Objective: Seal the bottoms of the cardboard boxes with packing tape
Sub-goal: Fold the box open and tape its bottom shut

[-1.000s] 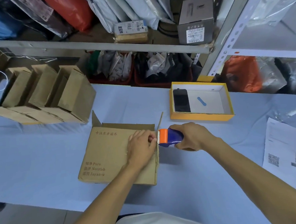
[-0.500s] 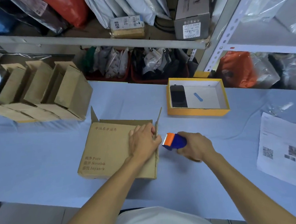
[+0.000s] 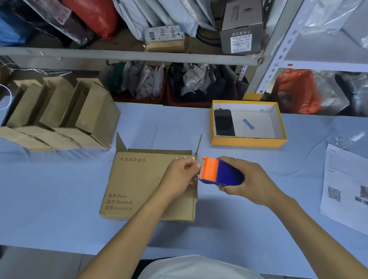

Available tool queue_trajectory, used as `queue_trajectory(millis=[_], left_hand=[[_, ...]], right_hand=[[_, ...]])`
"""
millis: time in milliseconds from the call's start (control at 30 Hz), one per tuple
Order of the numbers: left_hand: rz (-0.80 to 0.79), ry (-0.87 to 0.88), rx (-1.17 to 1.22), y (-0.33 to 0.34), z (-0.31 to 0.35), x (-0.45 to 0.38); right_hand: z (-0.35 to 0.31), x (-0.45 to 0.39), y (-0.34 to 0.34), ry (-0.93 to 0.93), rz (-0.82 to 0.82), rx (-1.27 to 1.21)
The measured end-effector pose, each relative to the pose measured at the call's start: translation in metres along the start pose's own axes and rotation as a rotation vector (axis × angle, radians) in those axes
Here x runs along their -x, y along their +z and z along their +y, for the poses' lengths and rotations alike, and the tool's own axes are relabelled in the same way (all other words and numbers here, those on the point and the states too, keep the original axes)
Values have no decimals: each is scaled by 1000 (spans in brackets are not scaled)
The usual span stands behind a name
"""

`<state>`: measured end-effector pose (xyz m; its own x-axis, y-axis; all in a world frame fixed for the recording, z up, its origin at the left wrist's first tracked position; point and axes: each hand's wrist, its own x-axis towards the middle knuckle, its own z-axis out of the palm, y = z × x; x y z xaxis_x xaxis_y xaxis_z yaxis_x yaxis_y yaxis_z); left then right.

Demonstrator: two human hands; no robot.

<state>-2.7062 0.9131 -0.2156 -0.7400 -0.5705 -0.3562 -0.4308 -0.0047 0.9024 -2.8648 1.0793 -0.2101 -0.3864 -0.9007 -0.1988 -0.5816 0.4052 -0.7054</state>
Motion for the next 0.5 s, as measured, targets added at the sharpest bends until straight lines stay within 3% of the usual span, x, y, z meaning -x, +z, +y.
queue_trajectory(millis=[167,333,500], left_hand=[[79,-114,184,-5,5,6],[129,-177,186,-5,6,9],[242,-134,55,-11,2,14]], right_hand=[[-4,0,2,-10,-14,3],[-8,-2,8,-22,-10,-12],[-9,-6,5,-43,-51,-19]])
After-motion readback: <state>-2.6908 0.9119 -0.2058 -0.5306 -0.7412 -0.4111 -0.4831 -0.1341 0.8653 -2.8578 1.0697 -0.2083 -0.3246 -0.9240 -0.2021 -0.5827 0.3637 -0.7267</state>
